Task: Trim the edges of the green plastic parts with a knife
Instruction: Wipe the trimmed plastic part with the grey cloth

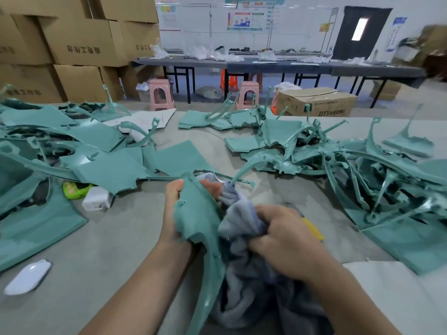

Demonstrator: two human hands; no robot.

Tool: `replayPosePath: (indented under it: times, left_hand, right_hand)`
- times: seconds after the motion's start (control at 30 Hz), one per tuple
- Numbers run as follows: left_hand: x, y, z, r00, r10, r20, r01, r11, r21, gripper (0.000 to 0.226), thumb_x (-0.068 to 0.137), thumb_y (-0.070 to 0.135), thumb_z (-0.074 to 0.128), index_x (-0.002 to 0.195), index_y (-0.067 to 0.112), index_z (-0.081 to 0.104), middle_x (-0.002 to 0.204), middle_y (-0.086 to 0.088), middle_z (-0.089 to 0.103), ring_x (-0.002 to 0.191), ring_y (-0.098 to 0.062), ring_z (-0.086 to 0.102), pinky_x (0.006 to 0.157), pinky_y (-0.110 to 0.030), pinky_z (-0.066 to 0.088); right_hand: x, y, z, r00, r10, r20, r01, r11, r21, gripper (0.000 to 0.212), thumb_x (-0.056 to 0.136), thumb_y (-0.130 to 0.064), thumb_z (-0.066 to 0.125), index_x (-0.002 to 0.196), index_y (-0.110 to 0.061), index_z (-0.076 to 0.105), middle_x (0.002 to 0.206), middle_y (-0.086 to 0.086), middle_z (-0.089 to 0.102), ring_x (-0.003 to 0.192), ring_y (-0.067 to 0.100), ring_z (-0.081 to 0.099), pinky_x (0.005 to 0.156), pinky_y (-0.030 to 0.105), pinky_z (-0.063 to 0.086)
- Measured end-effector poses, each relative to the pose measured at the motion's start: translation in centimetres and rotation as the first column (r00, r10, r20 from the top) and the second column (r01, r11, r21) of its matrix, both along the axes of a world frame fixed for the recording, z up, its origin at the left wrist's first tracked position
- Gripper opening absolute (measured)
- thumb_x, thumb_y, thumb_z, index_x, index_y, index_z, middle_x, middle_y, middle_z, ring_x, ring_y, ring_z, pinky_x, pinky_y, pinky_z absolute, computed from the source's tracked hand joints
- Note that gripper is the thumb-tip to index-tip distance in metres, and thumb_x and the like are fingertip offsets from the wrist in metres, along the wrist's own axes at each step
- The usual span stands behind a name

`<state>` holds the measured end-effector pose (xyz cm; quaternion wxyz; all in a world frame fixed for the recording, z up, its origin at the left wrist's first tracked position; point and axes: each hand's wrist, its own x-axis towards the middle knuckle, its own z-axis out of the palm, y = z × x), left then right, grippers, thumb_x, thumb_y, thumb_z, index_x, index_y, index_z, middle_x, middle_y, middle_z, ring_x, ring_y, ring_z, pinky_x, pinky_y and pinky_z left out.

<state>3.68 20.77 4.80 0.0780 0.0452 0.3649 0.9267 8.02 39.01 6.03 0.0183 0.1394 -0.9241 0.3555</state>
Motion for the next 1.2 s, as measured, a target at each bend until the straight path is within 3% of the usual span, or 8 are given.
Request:
replayPosePath:
  times: [0.1, 0.2, 0.37, 0.57, 0.83, 0.93, 1.07, 1.2]
  left_hand:
    - [-0.1, -1.4, -0.4, 0.986, 0.155, 0.054, -0.161, 0.980, 0.117, 0.031, 0.076, 0.036, 0.061, 0.086, 0.007, 0.062, 0.097, -0.015, 0.071, 0.096, -0.024, 0.070, 0.090, -0.035, 0.050]
    - [-0.3, -3.0, -0.1, 0.955, 0.256, 0.149, -0.274, 0.955, 0.116, 0.033, 0.087, 0.047, 0.058, 0.094, 0.016, 0.065, 0.116, -0.010, 0.074, 0.116, -0.022, 0.068, 0.103, -0.036, 0.049]
    - [-0.6, -4.4, -0.3, 0.969, 0.189, 0.160, -0.220, 0.952, 0.210, 0.041, 0.078, 0.044, 0.065, 0.108, 0.015, 0.065, 0.130, -0.014, 0.068, 0.123, -0.025, 0.064, 0.104, -0.042, 0.048]
    - [-0.5, -4.2, -1.4, 0.997, -0.080, -0.014, 0.080, 0.931, 0.357, 0.055, 0.096, 0.036, 0.044, 0.136, 0.002, 0.058, 0.147, -0.019, 0.053, 0.132, -0.035, 0.055, 0.112, -0.048, 0.042]
    - [-0.1, -4.0, 0.1, 0.994, -0.054, 0.098, 0.030, 0.972, 0.235, 0.052, 0.084, 0.032, 0.056, 0.131, 0.012, 0.067, 0.136, -0.008, 0.065, 0.127, -0.023, 0.060, 0.113, -0.040, 0.041]
    - [-0.5, -3.2, -0.1, 0.992, -0.055, 0.110, 0.043, 0.993, 0.109, 0.042, 0.094, 0.040, 0.052, 0.097, 0.010, 0.081, 0.099, -0.005, 0.078, 0.092, -0.020, 0.076, 0.077, -0.033, 0.061]
    - [-0.2, -1.6, -0.8, 0.987, -0.143, 0.078, 0.151, 0.983, -0.106, 0.070, 0.101, 0.061, 0.029, 0.142, 0.012, 0.057, 0.139, -0.017, 0.061, 0.128, -0.034, 0.058, 0.111, -0.047, 0.043]
    - [0.5, -0.8, -1.3, 0.968, -0.252, 0.009, 0.250, 0.951, -0.185, 0.066, 0.098, 0.057, 0.033, 0.145, 0.015, 0.051, 0.148, -0.028, 0.046, 0.137, -0.050, 0.042, 0.118, -0.056, 0.029]
  right_hand:
    - [-0.3, 0.4, -0.7, 0.904, -0.353, -0.241, 0.413, 0.866, 0.283, 0.018, 0.081, -0.037, 0.068, 0.093, -0.024, 0.065, 0.097, -0.007, 0.069, 0.099, 0.022, 0.060, 0.094, 0.034, 0.041]
    - [0.2, 0.0, -1.0, 0.741, -0.502, -0.446, 0.621, 0.765, 0.172, 0.061, 0.080, -0.039, 0.075, 0.134, -0.015, 0.061, 0.144, 0.004, 0.055, 0.134, 0.026, 0.045, 0.113, 0.036, 0.023]
    - [2.1, -2.2, 0.2, 0.679, -0.243, -0.693, 0.165, 0.970, -0.178, 0.020, 0.091, -0.033, 0.070, 0.098, -0.015, 0.065, 0.132, -0.003, 0.060, 0.128, 0.015, 0.052, 0.111, 0.021, 0.032]
    - [2.3, -4.2, -0.2, 1.000, -0.008, 0.012, 0.010, 0.975, -0.221, 0.067, 0.101, -0.060, 0.043, 0.060, -0.009, 0.063, 0.054, 0.000, 0.064, 0.051, 0.010, 0.060, 0.061, 0.034, 0.051]
    - [0.9, -4.2, -0.4, 0.996, -0.022, 0.088, 0.055, 0.917, -0.394, 0.048, 0.083, -0.067, 0.060, 0.077, -0.022, 0.071, 0.063, -0.010, 0.068, 0.063, 0.003, 0.061, 0.065, 0.036, 0.053]
    - [0.5, -3.6, 0.0, 0.979, 0.027, 0.204, 0.131, 0.681, -0.720, 0.018, 0.086, -0.027, 0.072, 0.099, -0.019, 0.080, 0.095, 0.004, 0.080, 0.087, 0.020, 0.075, 0.078, 0.034, 0.060]
    - [0.0, -1.8, 0.8, 0.852, -0.040, 0.522, 0.510, 0.289, -0.810, 0.023, 0.092, -0.023, 0.070, 0.081, -0.005, 0.080, 0.080, 0.021, 0.076, 0.057, 0.026, 0.068, 0.050, 0.031, 0.054]
    - [-0.5, -0.9, 0.6, 0.848, -0.044, 0.528, 0.526, 0.187, -0.830, 0.029, 0.094, -0.017, 0.065, 0.071, -0.009, 0.081, 0.077, 0.018, 0.075, 0.057, 0.026, 0.071, 0.049, 0.031, 0.057]
